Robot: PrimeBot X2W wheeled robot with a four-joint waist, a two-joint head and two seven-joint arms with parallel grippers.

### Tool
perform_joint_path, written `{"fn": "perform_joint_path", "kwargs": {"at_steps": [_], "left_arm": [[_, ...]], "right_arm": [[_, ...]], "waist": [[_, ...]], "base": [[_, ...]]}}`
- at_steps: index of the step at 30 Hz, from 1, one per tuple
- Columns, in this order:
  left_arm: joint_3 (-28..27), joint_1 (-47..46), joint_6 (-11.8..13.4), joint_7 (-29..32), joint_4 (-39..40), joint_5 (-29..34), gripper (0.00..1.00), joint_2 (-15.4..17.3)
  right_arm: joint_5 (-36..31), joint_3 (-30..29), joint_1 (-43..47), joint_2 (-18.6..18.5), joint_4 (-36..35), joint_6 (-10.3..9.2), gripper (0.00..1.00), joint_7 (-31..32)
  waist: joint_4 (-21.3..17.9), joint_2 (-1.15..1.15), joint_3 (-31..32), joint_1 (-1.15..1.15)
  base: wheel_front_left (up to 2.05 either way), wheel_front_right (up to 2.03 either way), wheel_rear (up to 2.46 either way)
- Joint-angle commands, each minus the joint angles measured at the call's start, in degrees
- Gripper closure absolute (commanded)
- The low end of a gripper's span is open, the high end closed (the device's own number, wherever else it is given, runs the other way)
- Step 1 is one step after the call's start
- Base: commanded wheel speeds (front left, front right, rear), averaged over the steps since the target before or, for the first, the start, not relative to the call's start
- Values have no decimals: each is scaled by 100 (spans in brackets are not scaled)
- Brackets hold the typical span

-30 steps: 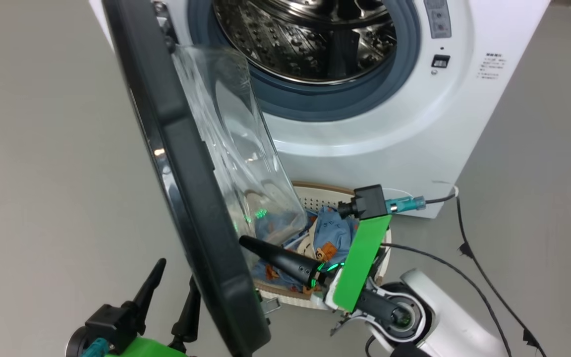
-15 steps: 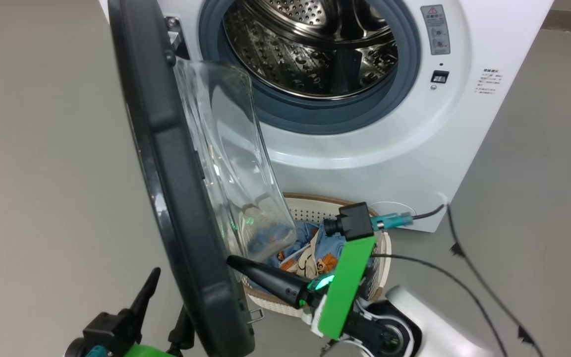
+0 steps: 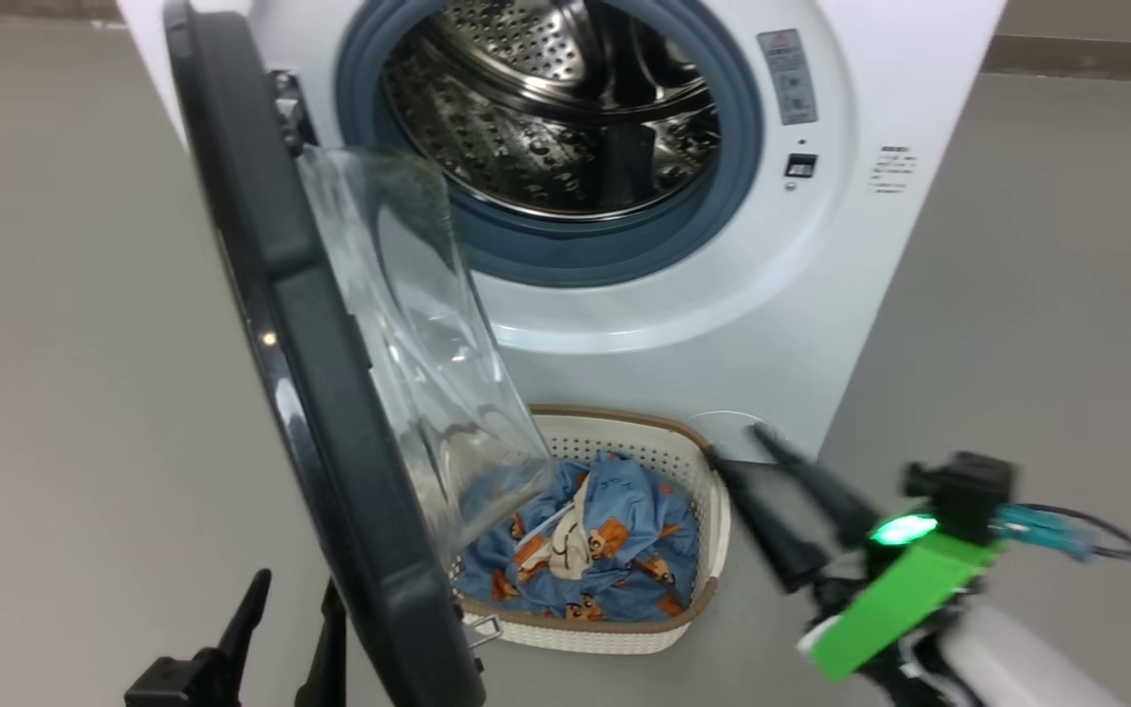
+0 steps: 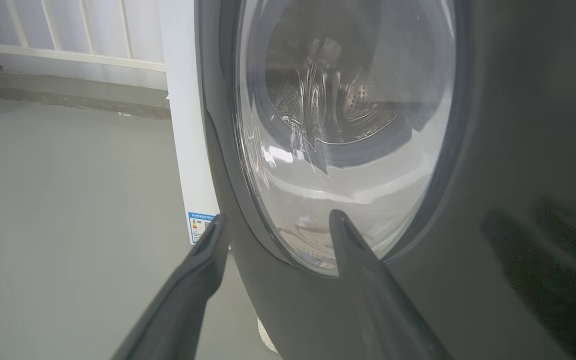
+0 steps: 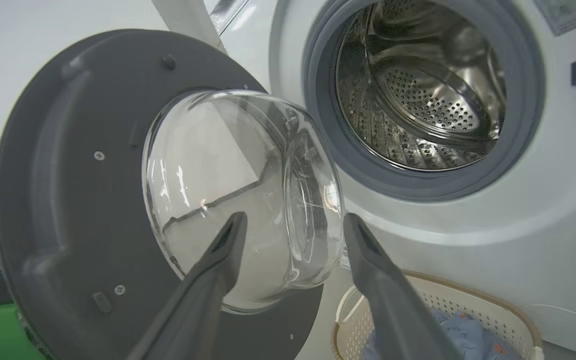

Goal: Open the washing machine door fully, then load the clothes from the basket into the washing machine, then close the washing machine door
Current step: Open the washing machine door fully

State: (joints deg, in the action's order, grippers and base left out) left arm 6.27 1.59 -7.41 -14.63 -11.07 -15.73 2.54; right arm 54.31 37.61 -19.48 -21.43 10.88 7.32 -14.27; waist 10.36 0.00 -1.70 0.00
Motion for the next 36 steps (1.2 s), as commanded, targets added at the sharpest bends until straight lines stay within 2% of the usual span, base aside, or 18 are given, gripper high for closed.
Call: {"fn": "perform_joint_path", "kwargs": {"at_steps": [1,3,9,13,17,22,32,36], "left_arm": [[-220,-69,-8,-37,163,55,0,34],[-303,-25,-8,-37,166,97,0,34],[-535,132,-8,-37,181,162,0,71],[-612,202,-8,-37,181,190,0,124],[-665,243,-8,-37,179,201,0,141],[-701,283,-8,-37,207,207,0,163],[-760,287,-8,-37,192,211,0,177],[-762,283,-8,-37,191,218,0,162]], "right_arm": [[-168,-69,96,35,-166,17,0,-69],[-864,-733,450,143,-341,17,0,-71],[-2739,-2723,1534,888,-1125,17,0,-72],[-3590,-3541,2121,1305,-1466,17,0,-72],[-4269,-4121,2502,1556,-1566,17,0,-73],[-4555,-4571,2849,1771,-1557,17,0,-73],[-4861,-4873,3039,1850,-1133,17,0,-73],[-4775,-4877,3029,1853,-1066,17,0,-73]], "waist": [[-115,0,31,0],[-213,0,38,0],[-444,0,85,0],[-533,0,97,0],[-613,0,100,0],[-686,0,89,0],[-746,0,51,0],[-721,0,53,0]], "base": [[0,0,0],[0,0,0],[0,0,0],[0,0,0],[0,0,0],[0,0,0],[0,0,0],[0,0,0]]}}
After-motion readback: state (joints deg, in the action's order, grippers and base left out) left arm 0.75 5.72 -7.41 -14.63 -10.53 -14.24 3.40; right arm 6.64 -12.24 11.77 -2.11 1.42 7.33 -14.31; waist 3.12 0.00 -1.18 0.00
